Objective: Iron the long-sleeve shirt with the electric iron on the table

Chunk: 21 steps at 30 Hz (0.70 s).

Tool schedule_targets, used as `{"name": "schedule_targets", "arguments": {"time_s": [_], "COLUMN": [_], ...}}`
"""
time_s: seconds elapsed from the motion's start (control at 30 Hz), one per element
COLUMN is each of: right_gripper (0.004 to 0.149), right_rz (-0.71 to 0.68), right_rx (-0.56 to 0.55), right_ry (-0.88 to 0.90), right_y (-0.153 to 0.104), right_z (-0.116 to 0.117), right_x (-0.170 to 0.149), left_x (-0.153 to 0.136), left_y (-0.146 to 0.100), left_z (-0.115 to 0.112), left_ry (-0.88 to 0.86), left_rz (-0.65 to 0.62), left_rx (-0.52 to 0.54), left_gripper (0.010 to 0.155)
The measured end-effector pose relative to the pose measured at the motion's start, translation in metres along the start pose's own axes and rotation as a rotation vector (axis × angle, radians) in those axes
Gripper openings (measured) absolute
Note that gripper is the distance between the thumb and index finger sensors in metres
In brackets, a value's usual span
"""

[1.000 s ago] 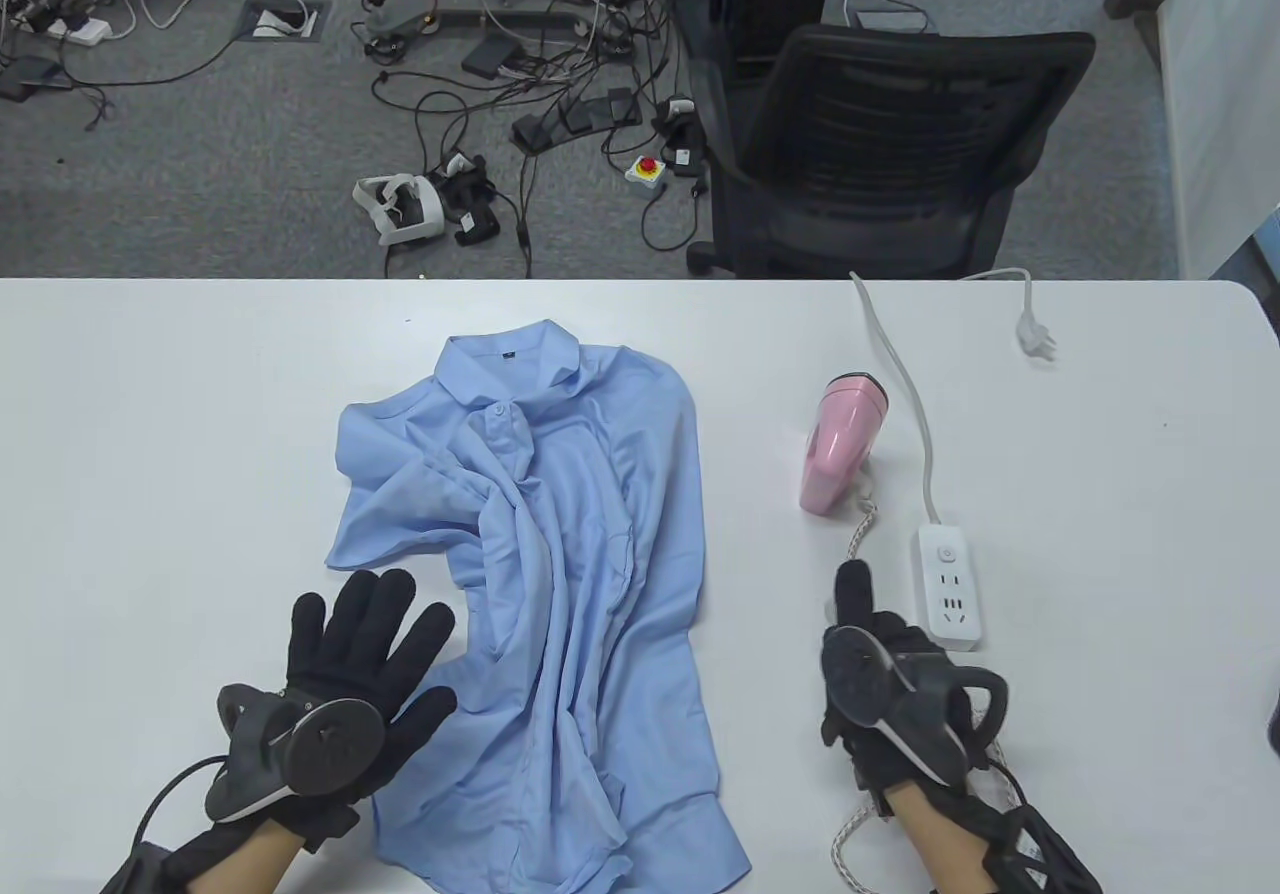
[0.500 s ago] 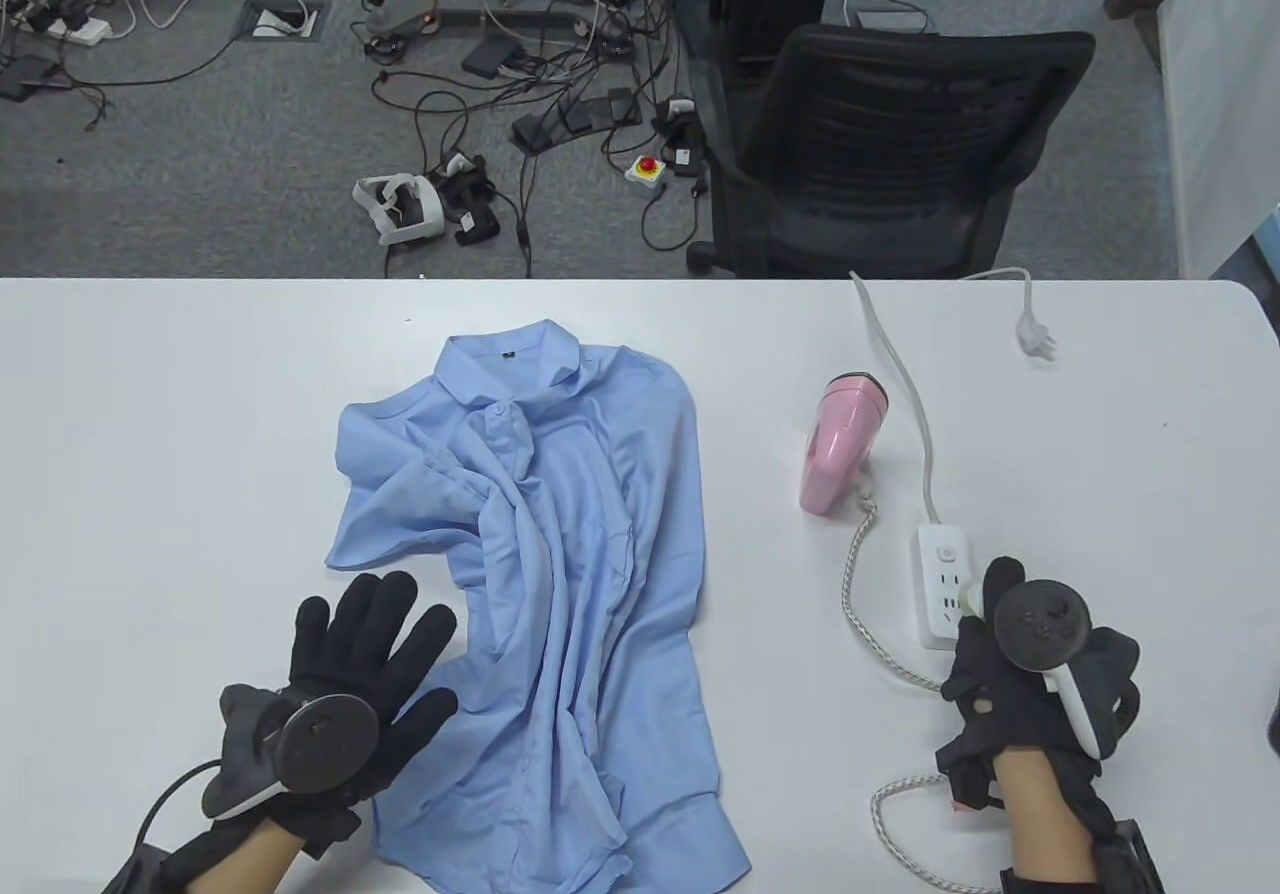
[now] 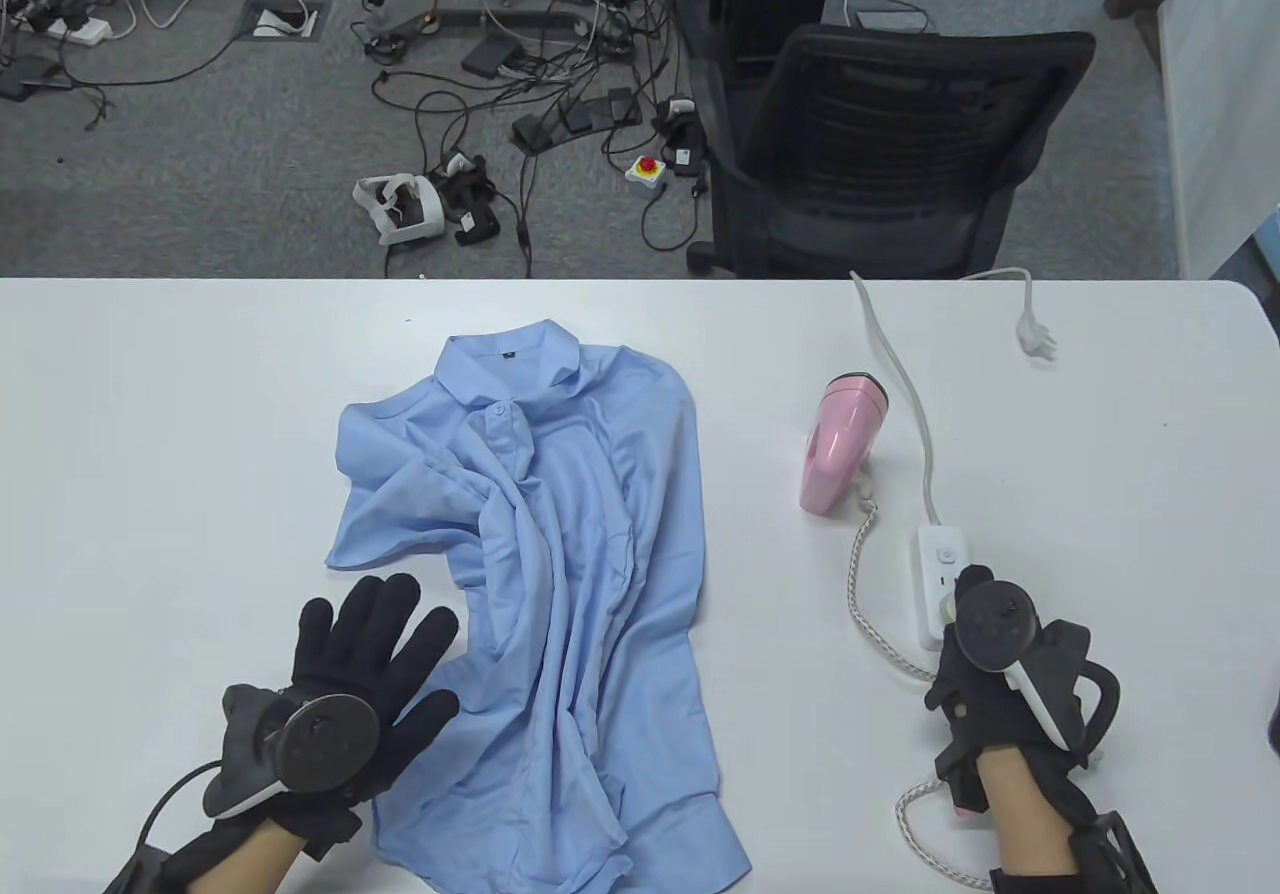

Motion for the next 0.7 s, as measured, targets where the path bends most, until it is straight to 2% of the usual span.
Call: {"name": "schedule_targets", "arguments": {"time_s": [0.3,0.37,0.4,0.47,0.53,0.6,0.7], "right_gripper": [0.059,0.059,0.059,0.059,0.059,0.059,0.059], "right_rz": [0.028,0.028,0.04,0.046,0.065,0.068,0.065], "right_rx": [0.033,0.027,0.059,0.045,0.115,0.137,0.14], "right_ry": [0.032,0.0,-0.028,-0.026,0.064,0.124,0.103], "right_y": [0.002,0.002,0.003,0.004,0.006,0.006,0.008], "right_z": [0.002,0.005,0.01,0.008,0.011,0.013,0.012], "right_x": [-0.002,0.001,0.0,0.001,-0.006,-0.012,-0.011], "left_x": [0.003,0.005,0.006,0.007,0.007,0.006,0.006], "left_y": [0.0,0.001,0.001,0.001,0.001,0.001,0.001], "left_z": [-0.001,-0.003,-0.004,-0.004,-0.004,-0.004,-0.004], "left_ry": [-0.002,-0.004,-0.003,-0.01,-0.025,-0.031,-0.032], "left_rz": [-0.013,-0.024,-0.028,-0.031,-0.032,-0.03,-0.021], "left_rx": [-0.01,-0.022,-0.026,-0.03,-0.027,-0.025,-0.023], "left_gripper": [0.066,0.066,0.066,0.066,0.066,0.066,0.066]}}
Point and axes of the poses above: the tracker on the back of each hand, its own x axis roughly to the thumb side, its own y axis roughly from the wrist to the fingertips, z = x × y, the point moved 5 cm from there along y, roughly from the wrist to the fingertips, and after that the axes turned 12 degrees about y, right-handed, at the moved point
